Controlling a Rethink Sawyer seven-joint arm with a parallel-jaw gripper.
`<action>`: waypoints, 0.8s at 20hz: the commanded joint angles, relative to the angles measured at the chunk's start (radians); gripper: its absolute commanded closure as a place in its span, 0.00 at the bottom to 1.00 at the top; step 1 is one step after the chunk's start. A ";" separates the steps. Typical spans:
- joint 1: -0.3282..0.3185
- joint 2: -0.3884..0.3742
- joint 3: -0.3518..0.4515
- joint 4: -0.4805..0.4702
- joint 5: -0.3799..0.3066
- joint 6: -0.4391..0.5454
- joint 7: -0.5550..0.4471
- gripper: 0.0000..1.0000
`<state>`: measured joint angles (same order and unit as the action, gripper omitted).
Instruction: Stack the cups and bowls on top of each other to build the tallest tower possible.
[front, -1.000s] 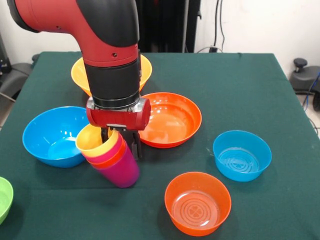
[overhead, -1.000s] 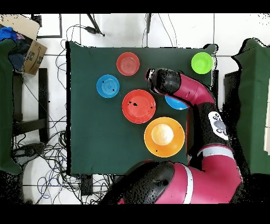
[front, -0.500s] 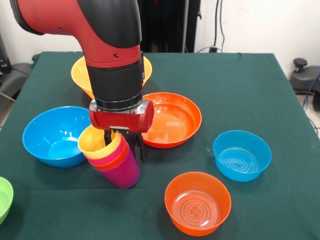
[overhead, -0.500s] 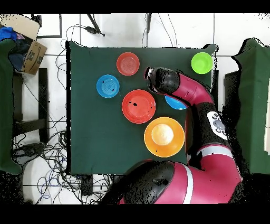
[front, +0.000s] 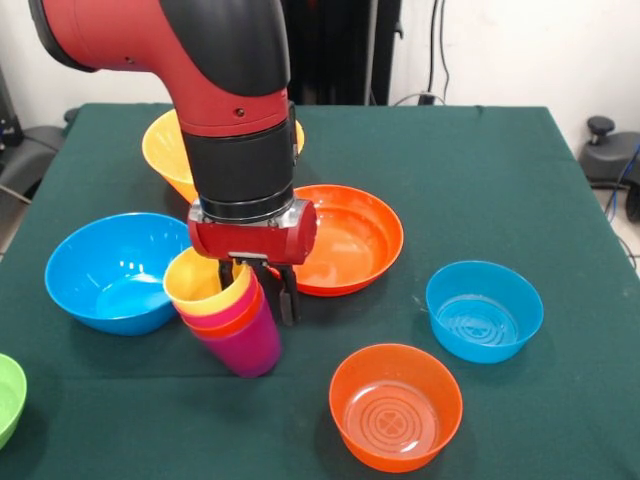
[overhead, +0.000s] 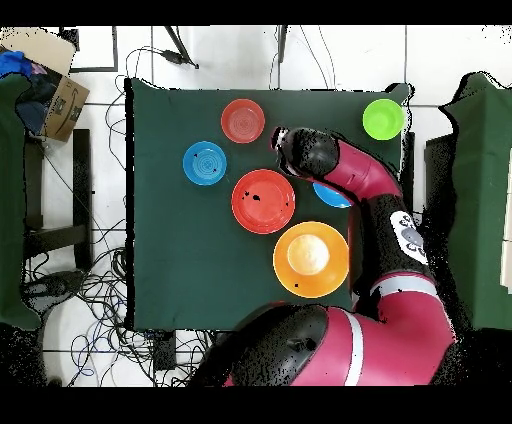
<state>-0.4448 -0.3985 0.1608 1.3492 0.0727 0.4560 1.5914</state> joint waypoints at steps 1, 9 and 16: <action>0.036 0.024 0.052 0.082 0.026 0.021 0.165 0.00; 0.055 -0.010 0.027 0.083 0.040 0.048 0.171 0.00; 0.045 -0.030 0.023 0.101 0.041 0.048 0.154 0.00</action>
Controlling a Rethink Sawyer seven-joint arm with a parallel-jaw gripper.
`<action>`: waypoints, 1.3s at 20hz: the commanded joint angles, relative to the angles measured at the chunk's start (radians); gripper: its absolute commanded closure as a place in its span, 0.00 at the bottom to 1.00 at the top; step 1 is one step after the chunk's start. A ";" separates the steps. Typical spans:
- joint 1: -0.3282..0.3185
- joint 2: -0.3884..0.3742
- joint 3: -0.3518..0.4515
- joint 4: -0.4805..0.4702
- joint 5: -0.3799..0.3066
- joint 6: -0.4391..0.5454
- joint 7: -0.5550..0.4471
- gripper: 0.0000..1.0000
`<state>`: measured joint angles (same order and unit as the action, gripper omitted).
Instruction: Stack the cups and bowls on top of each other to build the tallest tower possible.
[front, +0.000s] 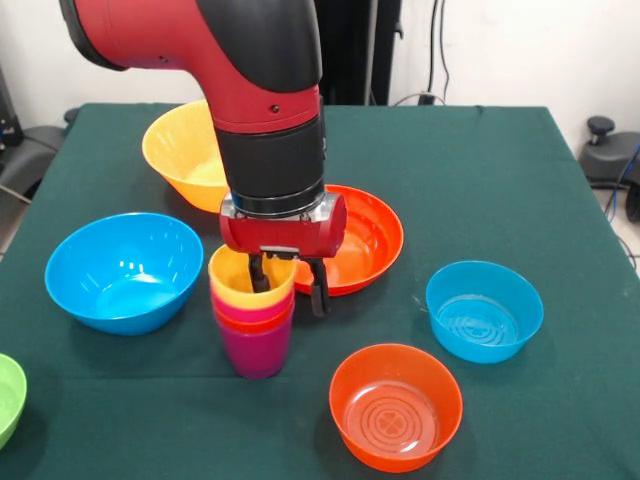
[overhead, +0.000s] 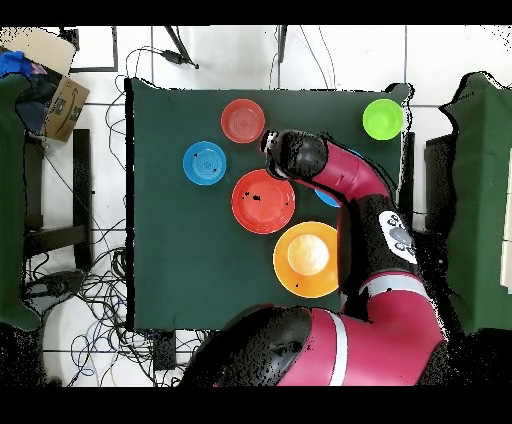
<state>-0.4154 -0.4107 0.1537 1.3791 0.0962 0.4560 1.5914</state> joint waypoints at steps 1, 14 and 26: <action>0.014 -0.020 0.031 0.074 0.019 0.050 0.153 0.00; 0.042 -0.100 -0.026 0.060 0.022 0.169 0.163 0.00; 0.058 -0.161 -0.029 0.038 0.082 0.261 0.210 0.00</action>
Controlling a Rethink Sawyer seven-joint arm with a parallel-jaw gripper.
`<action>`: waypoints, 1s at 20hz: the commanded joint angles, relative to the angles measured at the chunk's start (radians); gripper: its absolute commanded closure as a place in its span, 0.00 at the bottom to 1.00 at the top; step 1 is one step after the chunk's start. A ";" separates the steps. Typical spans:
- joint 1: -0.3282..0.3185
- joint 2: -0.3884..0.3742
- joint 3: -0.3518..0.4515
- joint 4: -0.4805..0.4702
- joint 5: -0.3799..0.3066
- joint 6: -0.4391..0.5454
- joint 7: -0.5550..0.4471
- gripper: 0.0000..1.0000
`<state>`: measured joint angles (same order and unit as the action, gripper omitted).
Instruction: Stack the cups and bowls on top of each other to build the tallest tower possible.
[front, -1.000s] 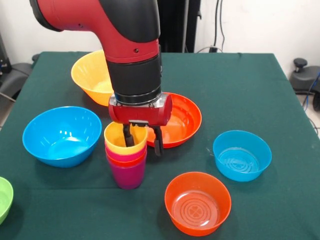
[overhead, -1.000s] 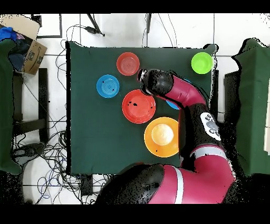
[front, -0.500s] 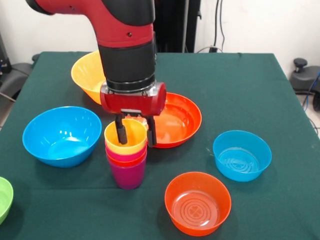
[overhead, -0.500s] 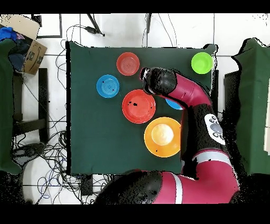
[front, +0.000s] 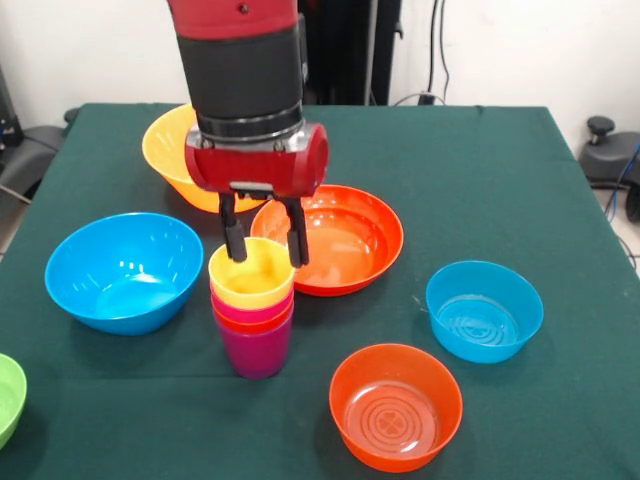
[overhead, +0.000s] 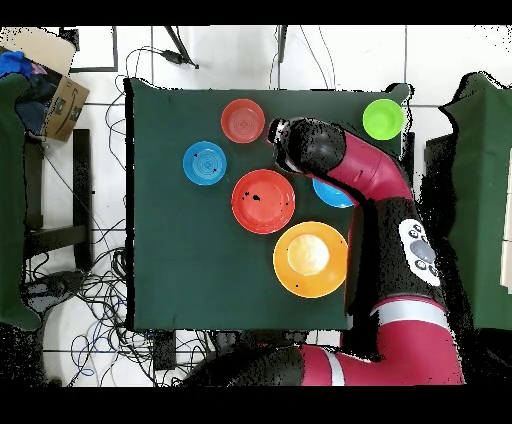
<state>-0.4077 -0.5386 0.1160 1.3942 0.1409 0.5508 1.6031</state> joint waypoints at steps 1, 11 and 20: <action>0.052 -0.038 0.001 0.016 0.035 0.179 0.198 0.00; -0.012 -0.048 -0.036 -0.119 -0.035 0.345 0.089 0.00; -0.085 0.063 -0.019 -0.293 -0.113 0.355 -0.060 0.00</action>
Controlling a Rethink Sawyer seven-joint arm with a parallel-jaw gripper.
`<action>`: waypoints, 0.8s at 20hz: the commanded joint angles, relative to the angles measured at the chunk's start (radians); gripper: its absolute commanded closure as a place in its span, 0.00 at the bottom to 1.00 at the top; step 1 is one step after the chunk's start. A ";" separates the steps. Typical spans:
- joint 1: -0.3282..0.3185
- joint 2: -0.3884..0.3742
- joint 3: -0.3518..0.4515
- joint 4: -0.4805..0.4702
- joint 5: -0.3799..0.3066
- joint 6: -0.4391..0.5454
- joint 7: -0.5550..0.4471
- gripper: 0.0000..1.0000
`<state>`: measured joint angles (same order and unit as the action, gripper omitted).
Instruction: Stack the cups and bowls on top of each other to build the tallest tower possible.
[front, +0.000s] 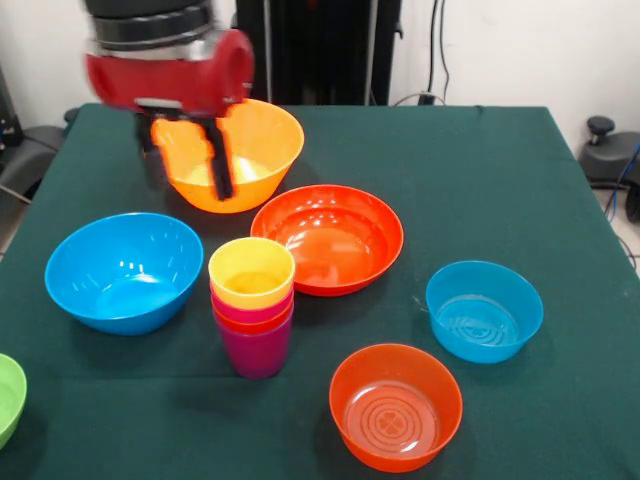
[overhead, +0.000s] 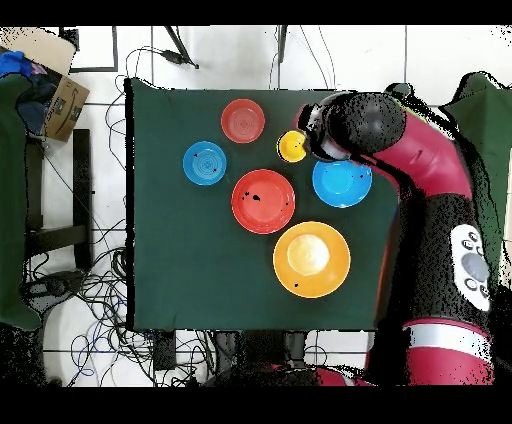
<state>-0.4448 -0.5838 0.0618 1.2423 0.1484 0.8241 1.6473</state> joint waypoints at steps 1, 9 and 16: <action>-0.054 0.117 0.039 -0.152 -0.128 0.075 -0.112 0.00; -0.118 0.179 0.105 -0.195 -0.177 0.011 -0.189 0.00; -0.161 0.240 0.184 -0.186 -0.191 -0.099 -0.211 0.00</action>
<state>-0.5936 -0.4538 0.0825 1.0500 0.0377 0.8128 1.6473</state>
